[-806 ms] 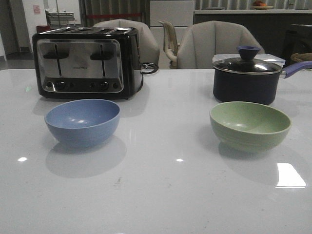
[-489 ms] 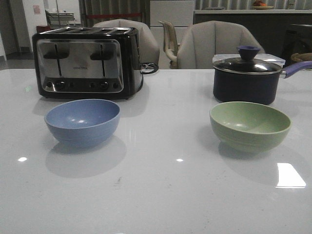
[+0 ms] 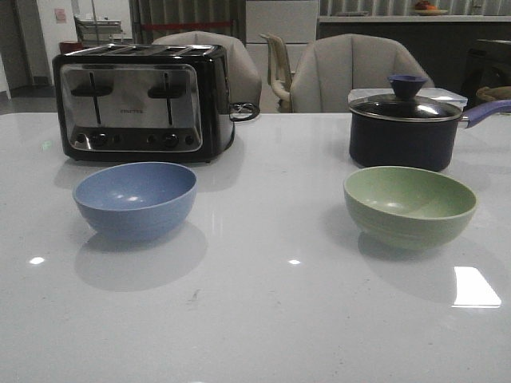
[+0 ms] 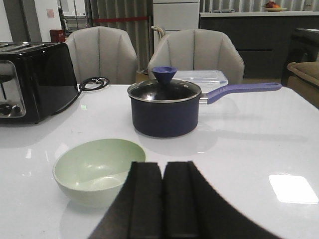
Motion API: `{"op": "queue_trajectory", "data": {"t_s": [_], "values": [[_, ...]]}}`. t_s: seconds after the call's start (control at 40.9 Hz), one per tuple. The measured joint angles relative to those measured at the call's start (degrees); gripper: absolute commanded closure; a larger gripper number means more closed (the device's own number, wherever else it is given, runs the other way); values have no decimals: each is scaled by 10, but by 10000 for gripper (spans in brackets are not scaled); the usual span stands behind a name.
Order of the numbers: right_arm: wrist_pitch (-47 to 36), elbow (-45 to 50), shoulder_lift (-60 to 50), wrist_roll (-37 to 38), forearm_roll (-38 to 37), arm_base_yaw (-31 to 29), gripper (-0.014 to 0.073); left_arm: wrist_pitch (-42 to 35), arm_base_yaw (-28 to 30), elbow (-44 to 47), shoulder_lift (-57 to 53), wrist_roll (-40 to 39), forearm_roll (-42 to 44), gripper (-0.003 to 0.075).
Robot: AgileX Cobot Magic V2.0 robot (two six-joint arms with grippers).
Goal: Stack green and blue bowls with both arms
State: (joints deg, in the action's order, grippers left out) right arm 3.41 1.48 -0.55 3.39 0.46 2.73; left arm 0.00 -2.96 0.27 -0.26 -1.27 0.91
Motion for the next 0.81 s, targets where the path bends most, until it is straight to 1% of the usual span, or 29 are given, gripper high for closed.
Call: {"op": "queue_trajectory", "data": {"t_s": [0.049,0.147,0.244,0.342,0.44,0.537,0.635,0.684,0.806], "values": [[17,-11,0,0,0,0,559,-16,0,0,0,0,-4,619],[59,-62,0,0,0,0,559,-18,0,-13,0,0,-9,619],[100,-126,0,0,0,0,559,-5,0,-60,0,0,-16,619],[136,-194,9,0,0,0,559,16,0,-135,4,0,-17,619],[165,-255,48,0,0,0,559,47,0,-201,29,0,-18,619],[195,-308,101,0,0,0,559,96,0,-265,74,0,-18,619],[225,-350,161,0,0,0,559,160,0,-319,122,0,-18,619],[236,-364,187,0,0,0,559,184,0,-336,149,0,-18,619],[254,-372,251,0,0,0,559,223,0,-345,202,0,-18,619]]}}
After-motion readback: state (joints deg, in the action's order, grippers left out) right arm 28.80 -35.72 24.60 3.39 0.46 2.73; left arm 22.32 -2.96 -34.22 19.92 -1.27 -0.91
